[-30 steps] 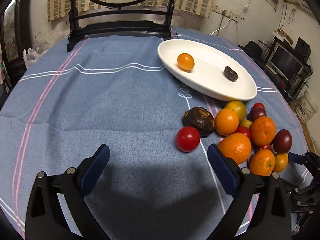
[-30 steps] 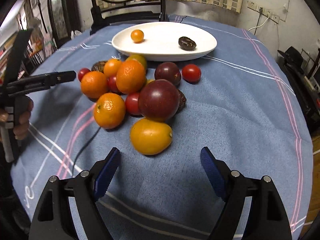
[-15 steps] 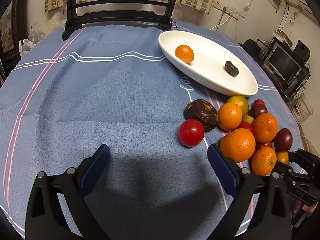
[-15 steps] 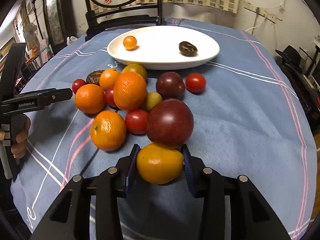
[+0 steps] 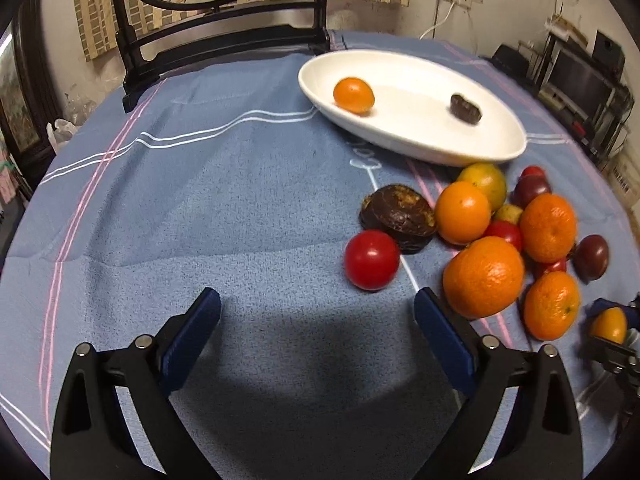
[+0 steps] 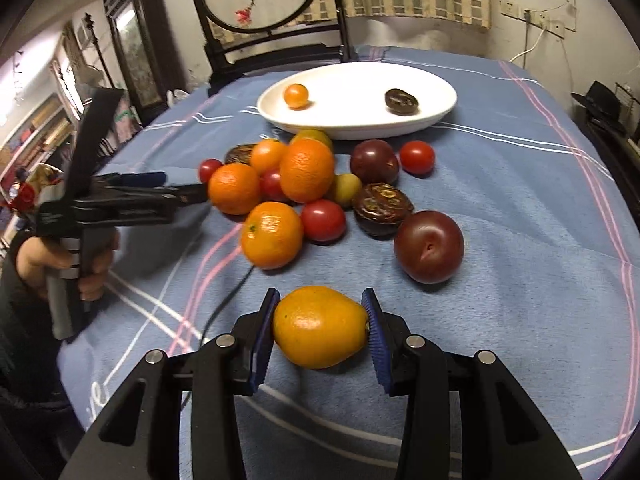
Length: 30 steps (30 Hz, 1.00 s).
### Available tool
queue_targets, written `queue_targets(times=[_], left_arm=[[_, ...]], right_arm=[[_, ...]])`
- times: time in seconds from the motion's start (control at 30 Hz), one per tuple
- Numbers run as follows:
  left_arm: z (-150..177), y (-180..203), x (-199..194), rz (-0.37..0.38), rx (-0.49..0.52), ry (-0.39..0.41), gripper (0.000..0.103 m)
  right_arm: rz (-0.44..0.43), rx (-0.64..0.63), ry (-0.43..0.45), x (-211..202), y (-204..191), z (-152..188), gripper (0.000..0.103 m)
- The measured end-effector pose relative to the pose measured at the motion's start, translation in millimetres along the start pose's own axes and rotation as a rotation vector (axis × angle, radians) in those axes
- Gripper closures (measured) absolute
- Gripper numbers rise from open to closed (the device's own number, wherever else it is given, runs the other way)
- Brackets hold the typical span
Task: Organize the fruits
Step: 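Grasp the yellow tomato with the right tool while the left tool grasps a red cherry tomato, then place the yellow tomato and red cherry tomato on the white plate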
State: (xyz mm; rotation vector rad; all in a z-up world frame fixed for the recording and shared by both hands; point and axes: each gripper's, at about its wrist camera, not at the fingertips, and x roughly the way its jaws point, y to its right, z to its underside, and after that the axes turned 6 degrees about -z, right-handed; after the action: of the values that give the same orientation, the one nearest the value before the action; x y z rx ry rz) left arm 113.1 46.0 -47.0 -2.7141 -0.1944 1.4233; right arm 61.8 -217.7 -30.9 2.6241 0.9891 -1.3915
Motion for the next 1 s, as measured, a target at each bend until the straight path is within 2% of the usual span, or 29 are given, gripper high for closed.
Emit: queue_targets(times=[0.07,0.17,0.27,0.33,0.37,0.43,0.57,0.7,0.8,1.0], left_arm=[[-2.1,4.2,3.3,-0.011,0.021,-0.013,0.018],[-7.7,7.8,6.6,-0.014,0.024,-0.018,0.02],[-14.5,12.1,9.1,-0.015,0.026,-0.02,0.028],[-18.7,15.8,10.3,0.007,0.028,-0.015,0.046],[-19.9,17.5,10.3,0.024,0.028,-0.018,0.051],[-19.7,20.7,7.2,0.047,0.035,-0.031,0.07],[-17.1,23.6,-8.2,0.07,0.062,-0.014,0.075],[-22.6,16.3,-28.2,0.1,0.04,0.025,0.075],[-30.7,14.3,-41.3,0.12,0.033,0.065,0.075],[-56.4,12.1,-48.1,0.147,0.011,0.096,0.075]], right_arm=[[-0.009,0.005,0.005,-1.5,1.4,1.0,0.061],[-0.025,0.015,0.014,-4.3,5.9,3.8,0.061],[-0.045,0.026,0.017,-5.9,9.8,6.1,0.061],[-0.053,0.031,0.02,-7.5,11.0,6.8,0.061],[-0.055,0.031,0.022,-7.8,10.8,6.6,0.061],[-0.054,0.028,0.027,-10.2,10.8,6.8,0.061],[-0.061,0.017,0.043,-17.9,8.8,2.5,0.061],[-0.054,-0.01,0.08,-28.8,4.3,-11.7,0.061],[-0.039,-0.031,0.112,-35.6,2.2,-31.1,0.061],[0.005,-0.073,0.18,-43.3,3.4,-80.4,0.061]])
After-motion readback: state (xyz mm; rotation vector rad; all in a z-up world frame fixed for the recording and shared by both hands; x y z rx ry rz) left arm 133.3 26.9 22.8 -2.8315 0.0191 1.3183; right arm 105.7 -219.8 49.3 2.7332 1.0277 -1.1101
